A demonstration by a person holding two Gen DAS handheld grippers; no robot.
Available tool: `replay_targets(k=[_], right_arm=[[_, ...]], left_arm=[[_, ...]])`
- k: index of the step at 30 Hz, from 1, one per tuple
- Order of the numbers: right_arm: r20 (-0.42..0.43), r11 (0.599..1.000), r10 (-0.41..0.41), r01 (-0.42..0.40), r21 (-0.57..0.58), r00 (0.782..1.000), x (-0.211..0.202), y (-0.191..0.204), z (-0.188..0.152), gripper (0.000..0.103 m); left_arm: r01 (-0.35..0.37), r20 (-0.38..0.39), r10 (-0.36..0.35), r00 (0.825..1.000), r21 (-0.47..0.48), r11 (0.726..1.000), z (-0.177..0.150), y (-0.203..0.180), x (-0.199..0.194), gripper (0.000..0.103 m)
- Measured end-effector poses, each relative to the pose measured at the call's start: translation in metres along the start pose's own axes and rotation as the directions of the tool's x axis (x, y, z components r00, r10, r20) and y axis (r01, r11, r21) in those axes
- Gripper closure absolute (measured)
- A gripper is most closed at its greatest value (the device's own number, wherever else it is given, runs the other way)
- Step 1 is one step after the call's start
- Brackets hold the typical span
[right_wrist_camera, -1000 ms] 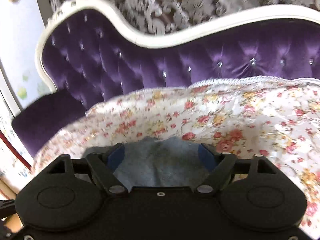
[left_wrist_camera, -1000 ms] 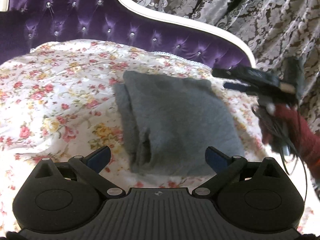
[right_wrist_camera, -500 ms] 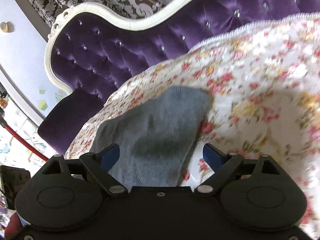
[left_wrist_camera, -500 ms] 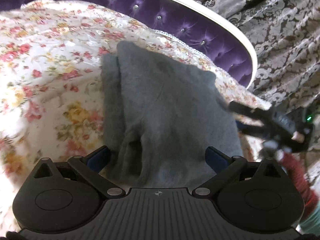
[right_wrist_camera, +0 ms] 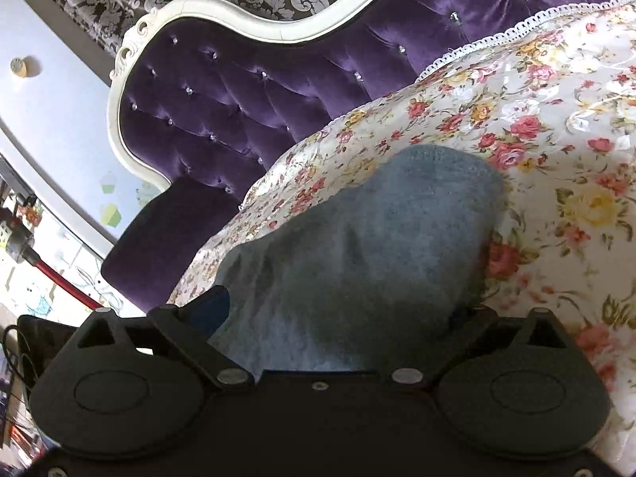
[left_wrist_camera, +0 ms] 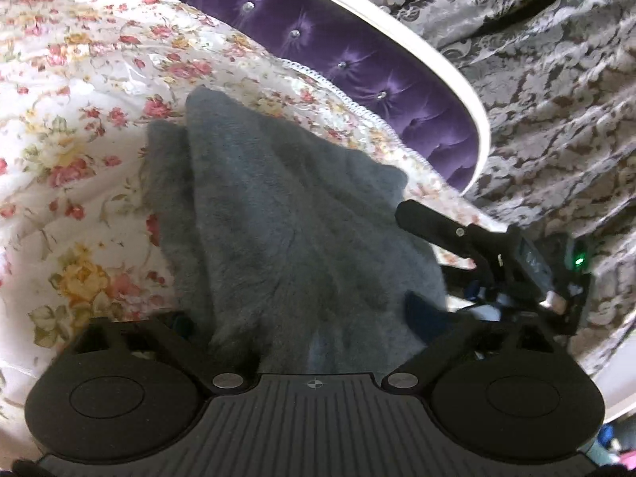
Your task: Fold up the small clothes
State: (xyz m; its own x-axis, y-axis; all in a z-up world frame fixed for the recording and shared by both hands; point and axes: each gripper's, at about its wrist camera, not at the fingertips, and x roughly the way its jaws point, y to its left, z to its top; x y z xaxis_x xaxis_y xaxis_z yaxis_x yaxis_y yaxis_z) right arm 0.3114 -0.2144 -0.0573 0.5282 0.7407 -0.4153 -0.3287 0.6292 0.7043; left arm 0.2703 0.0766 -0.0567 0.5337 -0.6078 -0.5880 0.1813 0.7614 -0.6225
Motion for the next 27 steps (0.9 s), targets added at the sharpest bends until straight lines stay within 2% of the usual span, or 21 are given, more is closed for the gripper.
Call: replay_targets(k=[1,2,3,4,5,7,13,15,18,22,24,27], right_arm=[[0.002,1.000,0.002,-0.002,0.008,1.000,-0.004,-0.001,-0.001,0.004],[0.002,1.000,0.002,-0.002,0.008,1.000,-0.004,-0.001,-0.001,0.011],[0.010,1.000,-0.021,0.021,0.007,1.000,-0.011,-0.001,-0.002,0.020],[0.010,0.998,-0.055,0.055,-0.001,0.998,-0.016,0.000,-0.003,0.046],[0.010,0.997,-0.078,0.078,-0.004,0.997,-0.020,0.002,-0.003,0.063],[0.009,0.997,-0.083,0.083,0.001,0.996,-0.026,0.005,-0.004,0.063],[-0.010,0.989,-0.143,0.143,-0.034,0.990,-0.063,0.040,-0.022,0.064],[-0.019,0.984,-0.176,0.175,-0.035,0.984,-0.090,0.054,-0.042,0.064],[-0.028,0.982,-0.188,0.187,-0.027,0.982,-0.110,0.062,-0.059,0.063],[-0.066,0.985,-0.174,0.174,-0.008,0.983,-0.153,0.080,-0.102,0.060],[-0.063,0.986,-0.169,0.168,-0.015,0.984,-0.166,0.086,-0.117,0.058],[-0.038,0.980,-0.198,0.197,-0.030,0.979,-0.179,0.089,-0.131,0.045]], left_arm=[[0.002,-0.002,-0.002,1.000,-0.021,1.000,-0.002,0.003,-0.002,0.055],[0.004,-0.003,-0.005,1.000,-0.033,0.999,-0.003,0.006,-0.003,0.061],[0.012,-0.005,-0.012,1.000,-0.045,0.999,-0.005,0.008,-0.006,0.062],[0.022,-0.006,-0.022,1.000,-0.057,0.998,-0.006,0.009,-0.008,0.064],[0.035,-0.006,-0.036,0.999,-0.071,0.997,-0.007,0.009,-0.011,0.065],[0.070,-0.013,-0.072,0.997,-0.094,0.993,-0.011,0.006,-0.017,0.065],[0.143,-0.042,-0.146,0.988,-0.069,0.987,-0.042,-0.029,-0.044,0.065],[0.158,-0.060,-0.161,0.985,-0.052,0.986,-0.060,-0.041,-0.056,0.065],[0.179,-0.092,-0.182,0.979,-0.040,0.983,-0.090,-0.057,-0.071,0.065],[0.187,-0.118,-0.188,0.975,-0.026,0.982,-0.132,-0.070,-0.098,0.065],[0.170,-0.114,-0.171,0.979,-0.015,0.985,-0.146,-0.071,-0.109,0.065],[0.045,-0.090,-0.039,0.995,0.060,0.997,-0.167,-0.071,-0.122,0.063]])
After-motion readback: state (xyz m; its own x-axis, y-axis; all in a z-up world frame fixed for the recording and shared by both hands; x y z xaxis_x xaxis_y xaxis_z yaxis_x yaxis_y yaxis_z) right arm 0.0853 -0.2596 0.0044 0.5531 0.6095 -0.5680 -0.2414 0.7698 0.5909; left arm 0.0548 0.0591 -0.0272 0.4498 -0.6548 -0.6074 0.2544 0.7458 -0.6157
